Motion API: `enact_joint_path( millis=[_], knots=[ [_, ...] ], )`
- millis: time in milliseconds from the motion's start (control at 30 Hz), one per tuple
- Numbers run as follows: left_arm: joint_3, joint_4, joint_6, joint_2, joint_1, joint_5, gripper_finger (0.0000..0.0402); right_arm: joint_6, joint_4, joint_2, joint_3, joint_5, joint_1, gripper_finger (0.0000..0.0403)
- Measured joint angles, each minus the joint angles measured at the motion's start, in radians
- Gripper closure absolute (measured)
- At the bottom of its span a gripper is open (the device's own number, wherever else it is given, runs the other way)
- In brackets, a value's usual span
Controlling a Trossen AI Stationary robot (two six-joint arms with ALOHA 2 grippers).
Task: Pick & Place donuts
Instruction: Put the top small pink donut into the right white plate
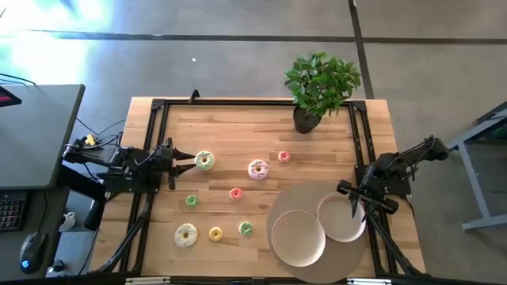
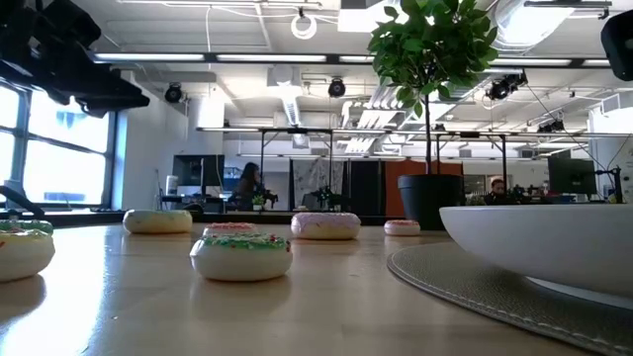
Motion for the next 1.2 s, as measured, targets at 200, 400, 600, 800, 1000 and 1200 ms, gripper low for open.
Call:
enact_joint_path(
  millis=[200, 400, 600, 800, 1000, 1200],
  knots=[
    [0.000, -0.003, -0.066, 0.000, 0.000, 0.059, 0.0259, -0.091, -0.006, 0.000, 0.000, -0.001, -0.001, 0.0272],
    [0.000, -0.003, -0.229, 0.000, 0.000, 0.087, 0.0259, -0.157, -0.005, 0.000, 0.000, -0.001, -0.001, 0.0272],
    [0.000, -0.008, -0.345, 0.000, 0.000, 0.085, 0.0259, -0.267, 0.004, 0.000, 0.000, 0.016, -0.001, 0.0272],
    [0.000, -0.048, -0.394, 0.000, 0.000, 0.085, 0.0259, -0.391, 0.026, 0.000, 0.000, 0.072, -0.002, 0.0272],
    [0.000, -0.062, -0.403, 0.000, 0.000, 0.084, 0.0259, -0.217, 0.041, 0.000, 0.000, 0.072, -0.002, 0.0272],
    [0.000, -0.061, -0.402, 0.000, 0.000, 0.084, 0.0259, -0.172, 0.094, 0.000, 0.000, 0.155, -0.002, 0.0272]
  ],
)
